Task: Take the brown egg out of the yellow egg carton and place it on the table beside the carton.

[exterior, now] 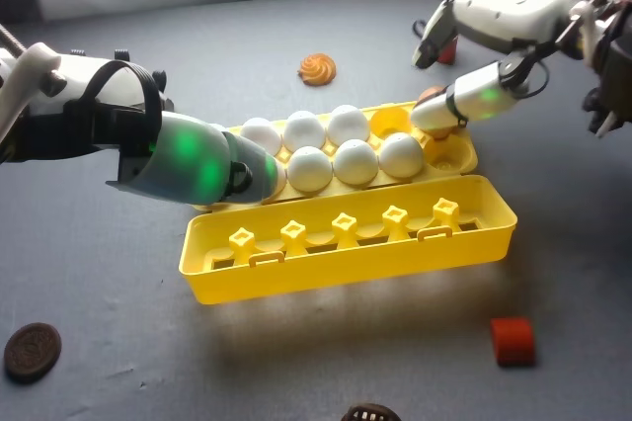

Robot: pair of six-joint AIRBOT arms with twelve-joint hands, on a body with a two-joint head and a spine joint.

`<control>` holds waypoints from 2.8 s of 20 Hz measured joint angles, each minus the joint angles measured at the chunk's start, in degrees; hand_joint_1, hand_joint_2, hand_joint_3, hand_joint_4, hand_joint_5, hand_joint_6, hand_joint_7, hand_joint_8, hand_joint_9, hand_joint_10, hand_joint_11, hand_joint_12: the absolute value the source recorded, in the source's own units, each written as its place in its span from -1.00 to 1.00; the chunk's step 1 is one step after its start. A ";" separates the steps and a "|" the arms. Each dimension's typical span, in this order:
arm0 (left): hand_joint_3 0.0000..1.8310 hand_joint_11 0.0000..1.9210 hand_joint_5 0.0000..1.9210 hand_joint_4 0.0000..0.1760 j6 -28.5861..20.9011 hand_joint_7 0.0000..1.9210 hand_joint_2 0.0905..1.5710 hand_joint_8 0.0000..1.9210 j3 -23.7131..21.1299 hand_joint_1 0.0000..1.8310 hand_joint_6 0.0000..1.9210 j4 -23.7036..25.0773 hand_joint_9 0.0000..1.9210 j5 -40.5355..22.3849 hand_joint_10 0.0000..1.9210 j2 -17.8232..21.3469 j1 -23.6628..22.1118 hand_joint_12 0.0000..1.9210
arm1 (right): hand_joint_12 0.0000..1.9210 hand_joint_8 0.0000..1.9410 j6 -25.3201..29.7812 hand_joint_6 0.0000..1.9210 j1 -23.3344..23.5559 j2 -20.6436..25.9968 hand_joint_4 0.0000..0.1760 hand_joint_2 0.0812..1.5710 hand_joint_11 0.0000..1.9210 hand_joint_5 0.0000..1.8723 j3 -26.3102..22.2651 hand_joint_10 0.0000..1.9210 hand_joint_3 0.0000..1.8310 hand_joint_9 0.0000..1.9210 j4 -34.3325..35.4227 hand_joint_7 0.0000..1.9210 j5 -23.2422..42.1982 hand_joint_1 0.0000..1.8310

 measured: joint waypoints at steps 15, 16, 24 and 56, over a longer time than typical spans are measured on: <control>-1.00 -0.97 -0.89 -1.00 0.00 -0.89 0.39 -1.00 0.00 -1.00 -1.00 -0.02 -0.91 -0.04 -1.00 0.00 -0.17 -0.97 | -1.00 -1.00 -0.63 -0.94 -1.70 -0.42 0.66 0.06 -1.00 0.12 0.26 -1.00 -0.99 -1.00 0.04 -1.00 0.02 -0.34; -1.00 -0.98 -0.91 -1.00 0.00 -0.89 0.39 -1.00 0.00 -1.00 -1.00 -0.04 -0.92 -0.04 -1.00 0.00 -0.17 -0.98 | -1.00 -1.00 -0.63 -0.95 -1.70 -0.42 0.43 0.07 -1.00 0.12 0.26 -1.00 -0.99 -1.00 0.02 -1.00 0.02 -0.31; -1.00 -0.95 -0.90 -1.00 0.00 -0.88 0.39 -0.99 0.00 -1.00 -0.99 0.00 -0.90 -0.04 -0.99 0.00 -0.17 -0.96 | -1.00 -0.99 -0.74 -0.33 -1.57 -0.35 1.00 0.26 -1.00 0.27 0.24 -1.00 -1.00 -1.00 -0.92 -0.92 0.24 0.18; -1.00 -1.00 -0.89 -1.00 -0.02 -0.87 0.40 -1.00 0.00 -1.00 -1.00 0.02 -0.89 0.04 -1.00 0.00 -0.17 -0.87 | -1.00 -1.00 -0.74 -0.16 -7.85 12.20 1.00 0.30 -1.00 0.17 -3.52 -1.00 -1.00 -1.00 -5.55 -0.85 0.46 0.15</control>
